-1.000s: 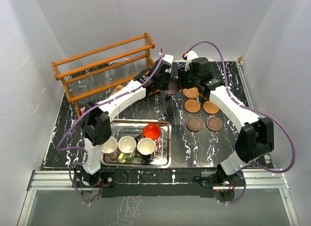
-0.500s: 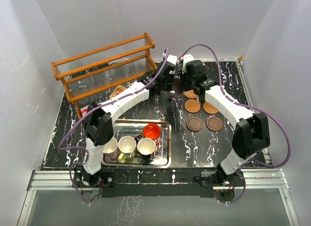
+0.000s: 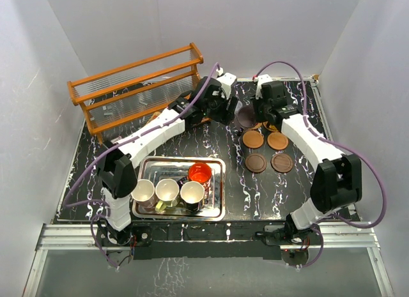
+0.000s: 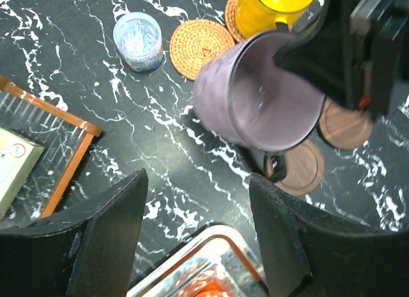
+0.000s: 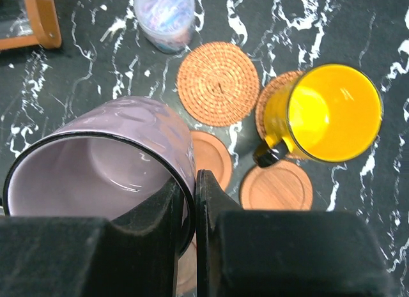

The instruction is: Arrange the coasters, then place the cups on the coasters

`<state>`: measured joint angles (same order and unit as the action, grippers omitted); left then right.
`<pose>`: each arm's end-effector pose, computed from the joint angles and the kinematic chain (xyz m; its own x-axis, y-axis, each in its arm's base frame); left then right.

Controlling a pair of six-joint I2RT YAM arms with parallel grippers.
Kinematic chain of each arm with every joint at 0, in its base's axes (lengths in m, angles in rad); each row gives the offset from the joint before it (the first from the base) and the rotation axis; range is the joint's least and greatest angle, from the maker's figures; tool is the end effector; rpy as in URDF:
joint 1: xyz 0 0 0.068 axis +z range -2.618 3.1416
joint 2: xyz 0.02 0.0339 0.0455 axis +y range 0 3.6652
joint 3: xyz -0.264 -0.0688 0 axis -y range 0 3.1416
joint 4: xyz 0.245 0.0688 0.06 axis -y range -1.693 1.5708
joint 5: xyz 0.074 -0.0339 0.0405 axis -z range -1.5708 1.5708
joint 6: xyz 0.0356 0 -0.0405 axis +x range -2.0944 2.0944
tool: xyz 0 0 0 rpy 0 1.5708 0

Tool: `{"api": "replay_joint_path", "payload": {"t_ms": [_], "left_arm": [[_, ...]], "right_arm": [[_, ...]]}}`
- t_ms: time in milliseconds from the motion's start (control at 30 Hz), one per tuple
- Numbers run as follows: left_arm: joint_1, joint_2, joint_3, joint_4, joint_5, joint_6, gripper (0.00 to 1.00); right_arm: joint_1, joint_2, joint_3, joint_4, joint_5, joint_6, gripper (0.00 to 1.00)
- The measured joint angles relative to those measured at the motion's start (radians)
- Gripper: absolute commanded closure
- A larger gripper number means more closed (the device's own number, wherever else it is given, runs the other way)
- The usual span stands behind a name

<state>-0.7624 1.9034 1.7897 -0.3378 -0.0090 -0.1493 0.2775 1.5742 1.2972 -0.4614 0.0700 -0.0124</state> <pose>0.3293 -0.3140 0.3470 -0.4139 0.1896 -0.8904 0.6302 0.7655 -0.1300 0.3411 0.0946 0.2945 -0.6445 -0.1965 -0.7389 -0.2315 0.9712 -0.0562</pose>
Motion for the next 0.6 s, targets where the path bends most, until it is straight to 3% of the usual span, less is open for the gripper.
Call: {"api": "replay_joint_path", "payload": {"t_ms": [367, 600], "left_arm": [[0.041, -0.166, -0.118, -0.150, 0.061, 0.226, 0.13], [0.103, -0.204, -0.151, -0.187, 0.124, 0.273, 0.03]], "right_arm": [[-0.216, -0.225, -0.116, -0.099, -0.074, -0.097, 1.00], [-0.362, -0.237, -0.167, -0.159, -0.127, -0.193, 1.00]]}}
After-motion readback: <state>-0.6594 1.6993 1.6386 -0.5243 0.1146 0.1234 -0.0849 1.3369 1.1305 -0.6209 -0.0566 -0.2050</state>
